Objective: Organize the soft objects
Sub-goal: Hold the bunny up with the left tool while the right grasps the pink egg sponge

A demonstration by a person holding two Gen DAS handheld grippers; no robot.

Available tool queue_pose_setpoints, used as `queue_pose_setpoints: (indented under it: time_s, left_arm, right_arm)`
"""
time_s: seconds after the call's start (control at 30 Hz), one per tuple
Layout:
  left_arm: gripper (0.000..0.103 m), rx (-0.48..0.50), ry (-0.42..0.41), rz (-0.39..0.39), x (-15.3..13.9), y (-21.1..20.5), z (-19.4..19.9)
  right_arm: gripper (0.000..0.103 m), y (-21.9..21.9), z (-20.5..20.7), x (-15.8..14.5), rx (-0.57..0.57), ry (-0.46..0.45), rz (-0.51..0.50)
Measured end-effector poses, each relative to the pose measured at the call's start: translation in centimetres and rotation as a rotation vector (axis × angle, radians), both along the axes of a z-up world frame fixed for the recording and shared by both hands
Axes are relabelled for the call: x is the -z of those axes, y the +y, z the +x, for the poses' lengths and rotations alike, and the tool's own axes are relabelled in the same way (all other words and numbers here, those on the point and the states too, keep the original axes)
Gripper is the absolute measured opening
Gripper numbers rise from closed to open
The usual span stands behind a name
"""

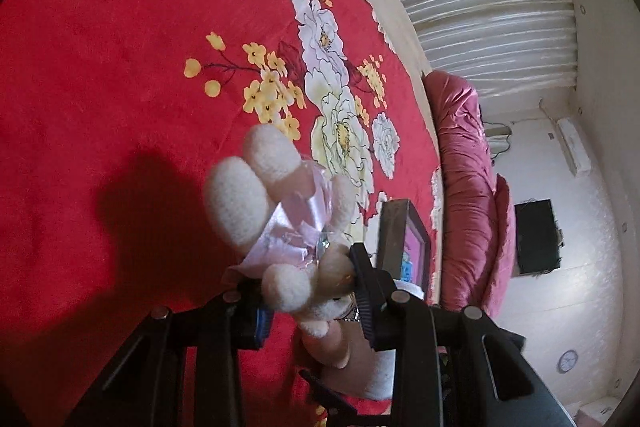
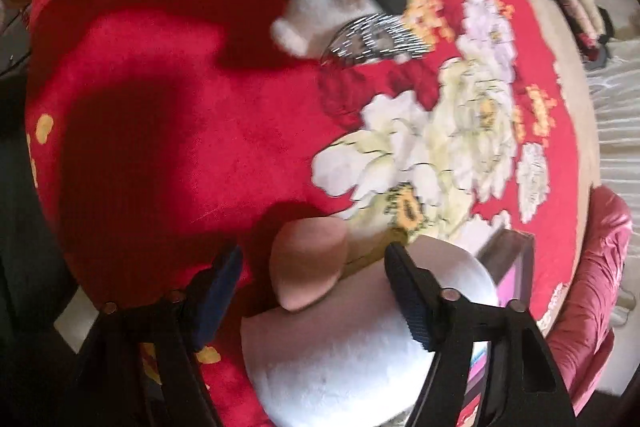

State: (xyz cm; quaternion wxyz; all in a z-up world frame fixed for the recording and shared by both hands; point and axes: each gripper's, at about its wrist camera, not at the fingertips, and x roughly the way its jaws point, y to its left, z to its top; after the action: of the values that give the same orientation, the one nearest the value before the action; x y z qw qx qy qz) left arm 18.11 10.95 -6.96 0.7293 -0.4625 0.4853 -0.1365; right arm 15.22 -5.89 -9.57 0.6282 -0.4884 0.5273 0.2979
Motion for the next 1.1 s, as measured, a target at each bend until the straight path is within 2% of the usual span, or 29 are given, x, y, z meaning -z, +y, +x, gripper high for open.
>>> queue_pose_setpoints:
  time_s: [0.03, 0.13, 0.2, 0.53, 0.7, 0.93, 1.0, 1.1]
  left_arm:
    - [0.035, 0.003, -0.003, 0.011, -0.1, 0.0, -0.1]
    - [0.035, 0.008, -0.006, 0.045, -0.3, -0.3, 0.0]
    - [0.035, 0.007, -0.009, 0.049, -0.4, -0.3, -0.1]
    - [0.035, 0.009, -0.017, 0.103, -0.9, -0.4, -0.6]
    - [0.035, 0.004, -0.039, 0.150, -2.1, -0.6, -1.5]
    - [0.035, 0.049, -0.107, 0.259, -5.2, -2.5, -3.1]
    - [0.035, 0.074, -0.138, 0.308, -6.5, -3.6, -3.8]
    - [0.035, 0.104, -0.174, 0.338, -8.1, -5.2, -4.5]
  right_arm:
    - [0.060, 0.2, -0.2, 0.5, -0.009, 0.022, -0.012]
    - [0.055, 0.5, -0.7, 1.6, -0.030, 0.024, -0.025]
    - [0.040, 0.4, -0.4, 1.1, -0.010, -0.008, -0.002]
    - [0.039, -2.3, 0.2, -2.6, 0.164, 0.025, 0.282]
    - [0.039, -3.7, -0.6, -4.7, 0.240, 0.006, 0.412]
    - [0.039, -6.9, -1.8, -9.1, 0.307, -0.102, 0.586]
    - [0.039, -8.5, -2.1, -10.6, 0.351, -0.144, 0.640]
    - [0.039, -11.1, -2.7, -12.7, 0.419, -0.214, 0.694]
